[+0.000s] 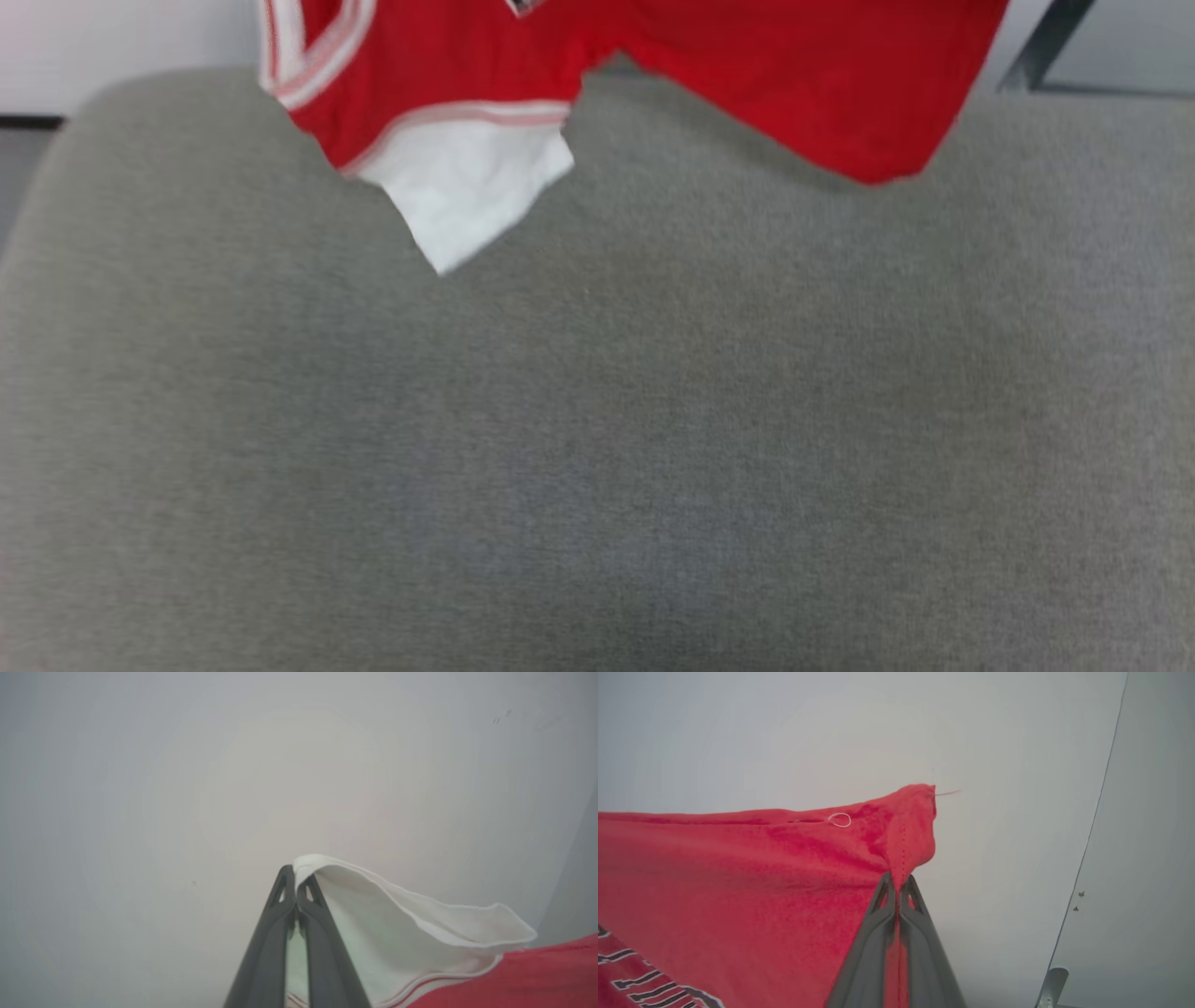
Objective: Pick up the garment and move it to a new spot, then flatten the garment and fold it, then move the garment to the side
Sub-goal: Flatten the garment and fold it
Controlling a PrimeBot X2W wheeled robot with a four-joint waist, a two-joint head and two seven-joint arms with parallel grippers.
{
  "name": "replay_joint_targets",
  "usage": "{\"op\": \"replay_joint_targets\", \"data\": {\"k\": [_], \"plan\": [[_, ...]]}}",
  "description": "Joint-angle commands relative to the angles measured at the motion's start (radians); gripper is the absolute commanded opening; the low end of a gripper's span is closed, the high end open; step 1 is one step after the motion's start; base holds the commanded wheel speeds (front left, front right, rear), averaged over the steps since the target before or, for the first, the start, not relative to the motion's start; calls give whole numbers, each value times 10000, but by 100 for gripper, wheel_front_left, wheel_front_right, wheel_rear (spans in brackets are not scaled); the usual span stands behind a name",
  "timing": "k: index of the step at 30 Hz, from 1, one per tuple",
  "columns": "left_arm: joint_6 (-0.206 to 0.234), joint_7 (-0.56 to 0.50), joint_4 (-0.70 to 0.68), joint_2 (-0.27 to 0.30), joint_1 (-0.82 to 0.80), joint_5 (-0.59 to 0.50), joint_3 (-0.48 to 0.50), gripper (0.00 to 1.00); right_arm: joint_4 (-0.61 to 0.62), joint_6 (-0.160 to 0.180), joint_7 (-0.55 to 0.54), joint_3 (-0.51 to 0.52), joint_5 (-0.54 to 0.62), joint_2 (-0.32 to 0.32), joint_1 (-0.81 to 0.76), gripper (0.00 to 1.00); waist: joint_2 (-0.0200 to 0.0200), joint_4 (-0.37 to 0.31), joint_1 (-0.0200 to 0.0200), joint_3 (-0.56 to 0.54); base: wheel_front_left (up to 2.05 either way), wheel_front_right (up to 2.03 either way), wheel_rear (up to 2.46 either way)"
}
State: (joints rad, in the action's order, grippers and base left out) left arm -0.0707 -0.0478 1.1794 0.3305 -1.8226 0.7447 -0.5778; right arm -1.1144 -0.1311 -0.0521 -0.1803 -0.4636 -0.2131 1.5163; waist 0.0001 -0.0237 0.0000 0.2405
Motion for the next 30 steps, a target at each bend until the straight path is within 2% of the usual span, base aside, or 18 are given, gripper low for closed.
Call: {"op": "replay_joint_targets", "data": {"k": [1,10,16,18,23,26,30], "plan": [[-13,280,91,130,-368,-30,28,0,-117,7,378,3,236,101,289,0,-1,-726,0,1132,0,0,0],[-79,1879,109,239,-3145,-294,148,0,-746,9,2713,527,978,229,2102,0,-1,-1100,0,3308,0,0,0],[-379,2628,143,-183,-4210,-169,226,0,-982,9,3156,1151,2005,173,3017,0,-1,-872,0,4653,0,0,0],[-450,2845,79,-317,-4372,-149,239,0,-710,9,3169,1577,2359,183,3128,0,-1,-746,0,5013,0,0,0],[-554,3082,42,-597,-4065,-70,268,0,-213,9,3156,2663,3572,589,2581,0,-1,-379,0,5396,0,0,0],[-593,3110,36,-682,-3507,-184,-47,0,-343,9,3160,3071,4167,846,2318,0,-1,-204,0,5384,0,0,0],[-602,2980,-395,-841,-2170,377,-472,0,-921,9,3158,3319,4443,1121,2060,0,-1,-20,0,5030,0,0,0]]}}
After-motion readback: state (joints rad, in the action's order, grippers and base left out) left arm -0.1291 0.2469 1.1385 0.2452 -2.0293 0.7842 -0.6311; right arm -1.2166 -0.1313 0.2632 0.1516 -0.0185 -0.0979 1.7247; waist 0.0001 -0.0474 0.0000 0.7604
